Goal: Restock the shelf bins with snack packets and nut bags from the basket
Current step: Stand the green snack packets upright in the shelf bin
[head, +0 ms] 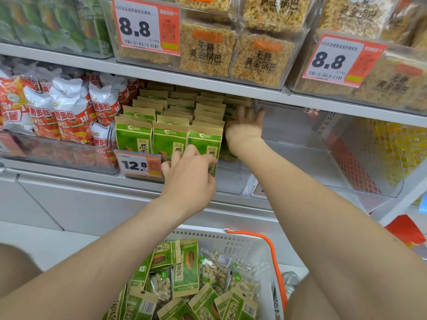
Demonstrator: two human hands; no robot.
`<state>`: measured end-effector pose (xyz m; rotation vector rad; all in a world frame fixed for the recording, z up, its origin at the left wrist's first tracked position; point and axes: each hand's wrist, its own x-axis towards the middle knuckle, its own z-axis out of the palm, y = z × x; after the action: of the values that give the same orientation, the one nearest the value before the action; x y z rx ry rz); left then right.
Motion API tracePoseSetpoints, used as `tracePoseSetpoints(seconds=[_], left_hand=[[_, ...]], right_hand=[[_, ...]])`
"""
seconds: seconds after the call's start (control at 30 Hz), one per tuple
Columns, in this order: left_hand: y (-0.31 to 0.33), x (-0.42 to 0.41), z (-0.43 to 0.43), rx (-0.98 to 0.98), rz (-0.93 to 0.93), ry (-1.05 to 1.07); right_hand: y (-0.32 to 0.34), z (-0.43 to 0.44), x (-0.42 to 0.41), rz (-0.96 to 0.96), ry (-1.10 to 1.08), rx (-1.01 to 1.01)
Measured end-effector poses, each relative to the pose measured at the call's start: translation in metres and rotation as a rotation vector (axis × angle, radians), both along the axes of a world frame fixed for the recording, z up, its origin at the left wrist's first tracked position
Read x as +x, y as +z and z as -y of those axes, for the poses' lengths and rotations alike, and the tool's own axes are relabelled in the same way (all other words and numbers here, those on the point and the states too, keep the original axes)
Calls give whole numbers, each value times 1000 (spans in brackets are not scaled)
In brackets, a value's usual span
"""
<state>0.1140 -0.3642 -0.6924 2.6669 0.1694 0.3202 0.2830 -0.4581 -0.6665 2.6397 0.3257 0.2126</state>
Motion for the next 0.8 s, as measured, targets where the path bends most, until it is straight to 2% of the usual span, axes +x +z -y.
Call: tracePoseSetpoints(seconds=[0.23, 0.4, 0.57, 0.67, 0.8], left_hand=[[-1, 0, -2, 3, 3, -10], [-1, -1, -2, -2, 1, -12], [0, -1, -1, -1, 1, -16], [-1, -1, -1, 0, -2, -12], [-1, -1, -1, -2, 4, -16]], right_hand=[[15, 9, -13, -62, 19, 197], [15, 23, -15, -127, 44, 209], [14, 20, -16, -20, 148, 327], [20, 20, -15, -52, 198, 433], [29, 21, -12, -53, 139, 475]])
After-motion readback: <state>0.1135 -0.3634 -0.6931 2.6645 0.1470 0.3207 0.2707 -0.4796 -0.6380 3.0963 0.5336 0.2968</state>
